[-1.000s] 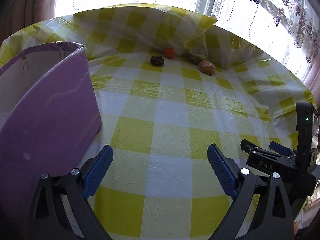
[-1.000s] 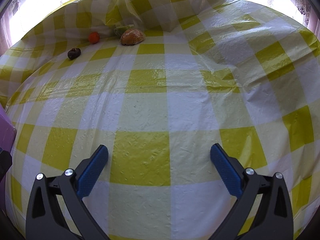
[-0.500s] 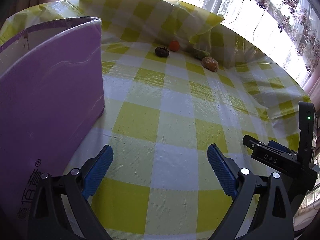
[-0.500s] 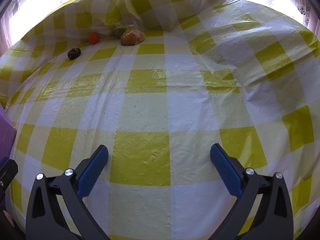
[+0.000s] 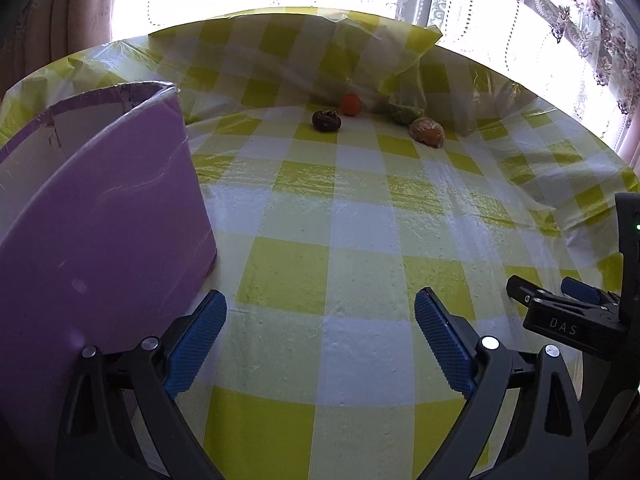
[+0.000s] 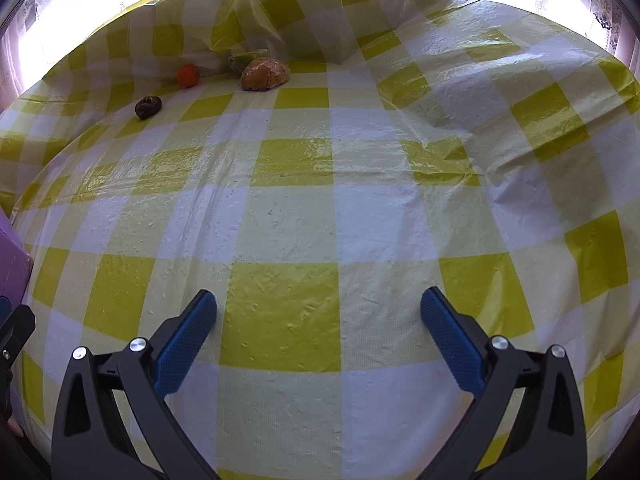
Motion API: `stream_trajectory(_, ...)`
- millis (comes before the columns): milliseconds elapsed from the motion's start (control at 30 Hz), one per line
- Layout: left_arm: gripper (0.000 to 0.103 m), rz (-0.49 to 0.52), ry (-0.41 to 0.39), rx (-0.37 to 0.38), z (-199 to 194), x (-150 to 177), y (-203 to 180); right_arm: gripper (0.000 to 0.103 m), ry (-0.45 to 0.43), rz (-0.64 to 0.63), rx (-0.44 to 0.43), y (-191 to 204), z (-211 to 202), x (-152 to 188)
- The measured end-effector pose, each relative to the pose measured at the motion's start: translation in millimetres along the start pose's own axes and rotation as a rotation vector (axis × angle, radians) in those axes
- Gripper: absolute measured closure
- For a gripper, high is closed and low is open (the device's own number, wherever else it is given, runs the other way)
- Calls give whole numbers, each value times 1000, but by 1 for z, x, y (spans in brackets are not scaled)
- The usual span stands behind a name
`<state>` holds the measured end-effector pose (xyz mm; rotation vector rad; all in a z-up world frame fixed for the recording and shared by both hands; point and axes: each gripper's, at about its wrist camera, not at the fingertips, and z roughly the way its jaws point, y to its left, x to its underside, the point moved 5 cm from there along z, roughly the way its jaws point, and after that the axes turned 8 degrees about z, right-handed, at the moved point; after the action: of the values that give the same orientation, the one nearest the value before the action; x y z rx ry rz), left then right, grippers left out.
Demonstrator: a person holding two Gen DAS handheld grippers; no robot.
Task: Organize fruits
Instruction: 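Move both grippers back toward the remaining fruits on the tablecloth, then grasp the wrapped orange fruit with the right gripper while the left grasps a mangosteen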
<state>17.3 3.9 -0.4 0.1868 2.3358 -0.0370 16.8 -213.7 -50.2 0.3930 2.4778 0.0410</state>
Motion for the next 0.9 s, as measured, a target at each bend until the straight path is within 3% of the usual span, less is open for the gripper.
stream_trajectory(133, 11, 25, 7, -25, 31, -31, -9, 1, 28, 2, 2, 7, 10, -13)
stream_trajectory(267, 11, 20, 0, -40, 69, -72, -13, 1, 66, -22, -148, 31, 40, -62)
stream_trajectory(533, 11, -65, 39, -80, 141, -134, 11, 3, 46, -102, -97, 74, 130, -179)
stream_trajectory(667, 11, -97, 95, -91, 176, -150, 22, 12, 47, -141, -87, 95, 155, -209)
stream_trajectory(767, 11, -128, 121, -80, 194, -161, 29, 38, 15, -175, -113, 104, 153, -216)
stream_trajectory(900, 16, -124, 150, -95, 215, -175, 35, 39, -8, -130, -163, 96, 141, -215)
